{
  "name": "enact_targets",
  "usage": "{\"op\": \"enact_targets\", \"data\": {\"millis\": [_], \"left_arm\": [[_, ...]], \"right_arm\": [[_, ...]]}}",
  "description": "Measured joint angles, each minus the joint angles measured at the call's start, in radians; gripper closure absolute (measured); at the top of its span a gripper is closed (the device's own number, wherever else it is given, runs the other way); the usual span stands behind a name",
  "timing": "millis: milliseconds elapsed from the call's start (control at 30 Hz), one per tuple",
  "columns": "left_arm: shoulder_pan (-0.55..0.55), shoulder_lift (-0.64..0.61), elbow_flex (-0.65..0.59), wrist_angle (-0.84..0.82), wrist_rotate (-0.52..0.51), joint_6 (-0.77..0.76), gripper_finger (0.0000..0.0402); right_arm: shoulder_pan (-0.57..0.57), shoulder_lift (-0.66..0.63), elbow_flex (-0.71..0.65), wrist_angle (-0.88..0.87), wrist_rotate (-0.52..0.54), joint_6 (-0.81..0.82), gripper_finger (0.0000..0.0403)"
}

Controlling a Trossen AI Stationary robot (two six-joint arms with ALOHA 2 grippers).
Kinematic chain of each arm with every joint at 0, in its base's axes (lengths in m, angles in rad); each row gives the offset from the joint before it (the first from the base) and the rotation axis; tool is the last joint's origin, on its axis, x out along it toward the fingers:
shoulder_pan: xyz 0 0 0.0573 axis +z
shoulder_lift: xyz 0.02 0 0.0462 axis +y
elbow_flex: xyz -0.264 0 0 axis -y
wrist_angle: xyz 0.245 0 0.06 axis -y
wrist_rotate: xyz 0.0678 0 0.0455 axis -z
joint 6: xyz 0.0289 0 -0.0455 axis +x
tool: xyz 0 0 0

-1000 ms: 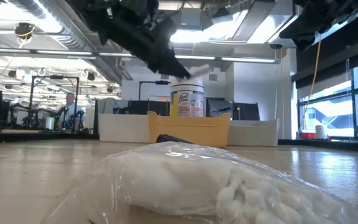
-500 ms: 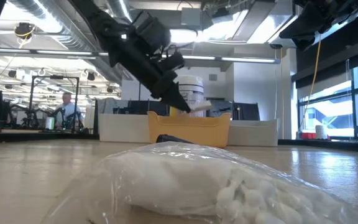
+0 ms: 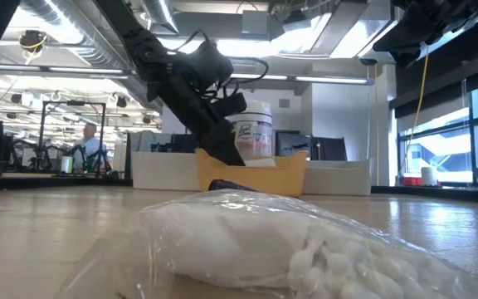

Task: Pick & Place Travel size toiletries
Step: Put the white bandage into the yellow bin, then put the white cotton pack into the gray bin

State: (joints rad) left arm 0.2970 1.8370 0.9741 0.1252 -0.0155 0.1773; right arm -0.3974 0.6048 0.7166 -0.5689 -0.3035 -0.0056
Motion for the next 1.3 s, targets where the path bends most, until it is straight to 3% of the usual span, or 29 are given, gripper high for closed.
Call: {"op": "enact_targets", "data": {"millis": [567,933,1100,1300], "left_arm": [[0.000,-0.006,0.000,0.008,-0.036,0.022,0.0279],[-0.022,-0.025,0.116,-0.076,-0.035,0.028,0.0279],[-0.042,-0.102,0.166,-0.185,0.004,-0.013,0.0279],[-0.076,-0.245,0.106,-0.195,0.085,-0.079,0.0291]], "right_arm": [[0.000,0.000,0.000,0.000,0.000,0.000,0.0389],[0.000,0.000,0.000,0.000,0.000,0.000,0.0389],[0.000,0.000,0.000,0.000,0.000,0.000,0.0389],[0.000,0.000,0.000,0.000,0.000,0.000,0.0389]]}}
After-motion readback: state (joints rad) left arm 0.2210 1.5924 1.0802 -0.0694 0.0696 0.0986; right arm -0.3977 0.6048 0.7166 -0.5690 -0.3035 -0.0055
